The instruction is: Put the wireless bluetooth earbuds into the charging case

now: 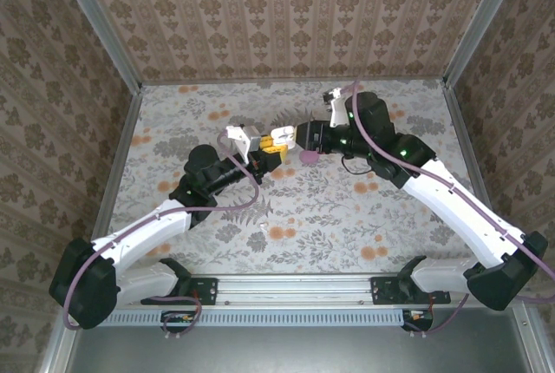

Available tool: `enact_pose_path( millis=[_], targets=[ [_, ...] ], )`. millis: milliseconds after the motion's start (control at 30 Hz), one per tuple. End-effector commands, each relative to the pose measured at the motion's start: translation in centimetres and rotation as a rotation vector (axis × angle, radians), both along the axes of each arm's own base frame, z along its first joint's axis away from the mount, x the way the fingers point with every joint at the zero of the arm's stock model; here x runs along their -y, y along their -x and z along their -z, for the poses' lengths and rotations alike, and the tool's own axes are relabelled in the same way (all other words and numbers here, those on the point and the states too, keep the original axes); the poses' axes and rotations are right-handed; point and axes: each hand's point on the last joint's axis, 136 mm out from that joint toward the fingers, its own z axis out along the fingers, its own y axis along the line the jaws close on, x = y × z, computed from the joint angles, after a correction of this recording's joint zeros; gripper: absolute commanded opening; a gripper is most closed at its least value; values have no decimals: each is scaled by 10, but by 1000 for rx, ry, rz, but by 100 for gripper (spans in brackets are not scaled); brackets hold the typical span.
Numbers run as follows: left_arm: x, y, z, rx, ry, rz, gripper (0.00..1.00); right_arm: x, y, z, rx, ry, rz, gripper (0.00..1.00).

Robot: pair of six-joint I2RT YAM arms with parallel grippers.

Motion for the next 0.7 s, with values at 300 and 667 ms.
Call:
enact_pose_path(
  millis=[300, 667],
  targets=[
    [-2, 11, -34, 108, 63, 24, 22, -12, -5, 20, -89, -20, -20, 40],
    [-8, 9, -32, 111, 45, -17, 23, 13, -7, 13, -6, 11, 81, 49]
  ],
)
